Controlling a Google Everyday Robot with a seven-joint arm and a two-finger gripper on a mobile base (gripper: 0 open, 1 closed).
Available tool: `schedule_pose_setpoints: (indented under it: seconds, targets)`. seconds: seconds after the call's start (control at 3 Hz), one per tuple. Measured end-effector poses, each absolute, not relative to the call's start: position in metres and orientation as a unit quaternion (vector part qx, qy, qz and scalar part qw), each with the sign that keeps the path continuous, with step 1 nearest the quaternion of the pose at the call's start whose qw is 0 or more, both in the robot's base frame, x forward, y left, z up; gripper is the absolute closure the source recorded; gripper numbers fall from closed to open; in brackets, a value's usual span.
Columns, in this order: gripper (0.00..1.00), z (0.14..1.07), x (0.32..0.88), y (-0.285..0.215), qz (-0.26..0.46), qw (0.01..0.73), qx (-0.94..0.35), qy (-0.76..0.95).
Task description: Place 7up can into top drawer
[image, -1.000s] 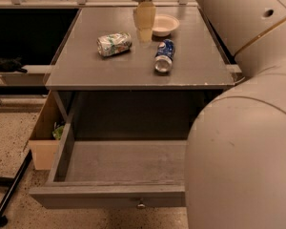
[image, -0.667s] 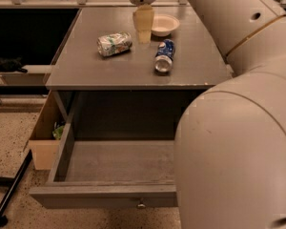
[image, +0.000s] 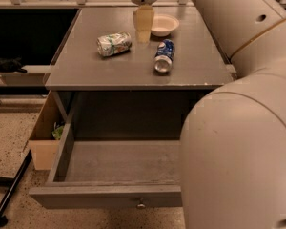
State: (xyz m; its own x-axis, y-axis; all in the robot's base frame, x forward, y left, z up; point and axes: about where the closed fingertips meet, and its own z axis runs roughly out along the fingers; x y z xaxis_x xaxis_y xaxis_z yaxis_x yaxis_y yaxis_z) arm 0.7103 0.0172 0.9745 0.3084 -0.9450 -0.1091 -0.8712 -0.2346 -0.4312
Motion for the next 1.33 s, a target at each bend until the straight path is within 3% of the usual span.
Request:
schedule_pose_setpoints:
  seconds: [0.67, 1.33]
  targets:
    - [0.00, 0.972, 0.722, 0.019, -0.064, 0.243, -0.772, 0.584]
    - [0.00, 0.948, 0.733, 0.044, 0.066, 0.301, -0.786, 0.536]
